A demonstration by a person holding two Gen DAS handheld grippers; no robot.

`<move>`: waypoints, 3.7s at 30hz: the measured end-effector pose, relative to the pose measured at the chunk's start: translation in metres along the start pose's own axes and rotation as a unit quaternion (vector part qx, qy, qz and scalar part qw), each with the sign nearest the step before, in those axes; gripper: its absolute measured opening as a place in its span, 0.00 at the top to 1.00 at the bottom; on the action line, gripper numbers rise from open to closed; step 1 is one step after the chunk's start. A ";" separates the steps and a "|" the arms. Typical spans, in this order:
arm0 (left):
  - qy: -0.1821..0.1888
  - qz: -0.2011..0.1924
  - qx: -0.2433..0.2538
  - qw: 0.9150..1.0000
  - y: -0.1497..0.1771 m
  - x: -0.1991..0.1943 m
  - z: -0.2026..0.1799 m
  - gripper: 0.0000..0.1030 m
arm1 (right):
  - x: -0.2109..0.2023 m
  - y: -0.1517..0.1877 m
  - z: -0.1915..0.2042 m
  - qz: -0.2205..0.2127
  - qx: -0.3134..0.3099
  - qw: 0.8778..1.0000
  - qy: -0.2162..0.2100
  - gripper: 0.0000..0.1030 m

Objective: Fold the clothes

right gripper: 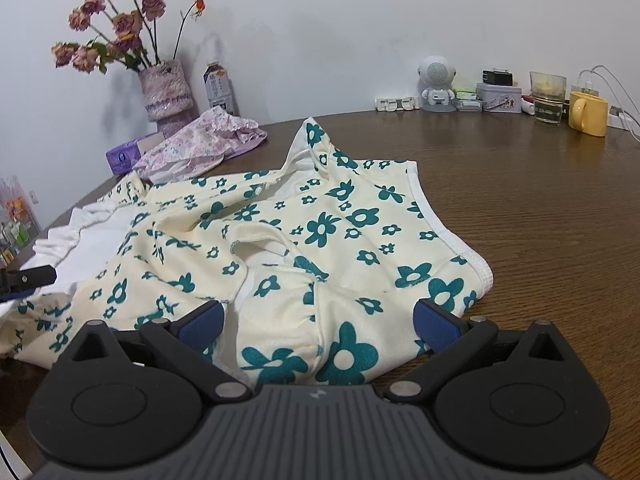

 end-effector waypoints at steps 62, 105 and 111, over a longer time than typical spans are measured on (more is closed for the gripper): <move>0.151 0.036 0.170 0.973 -0.023 0.001 -0.046 0.34 | 0.033 -0.068 0.040 0.099 -0.119 0.987 0.053 0.51; 0.157 0.054 0.168 0.972 -0.010 0.015 -0.042 0.39 | 0.076 -0.082 0.031 0.178 -0.005 0.983 -0.044 0.81; 0.165 0.033 0.160 0.973 -0.023 -0.002 -0.034 0.39 | 0.065 -0.083 0.033 0.170 0.006 0.983 -0.063 0.62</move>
Point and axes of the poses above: each gripper's, at about its wrist camera, not at the fingertips, and x roughly the way its jaws point, z to its left, y to its underside, the point moved 1 cm from there along x, roughly the way its jaws point, and after that the axes turned 11 degrees about x, right-handed, at the moved point
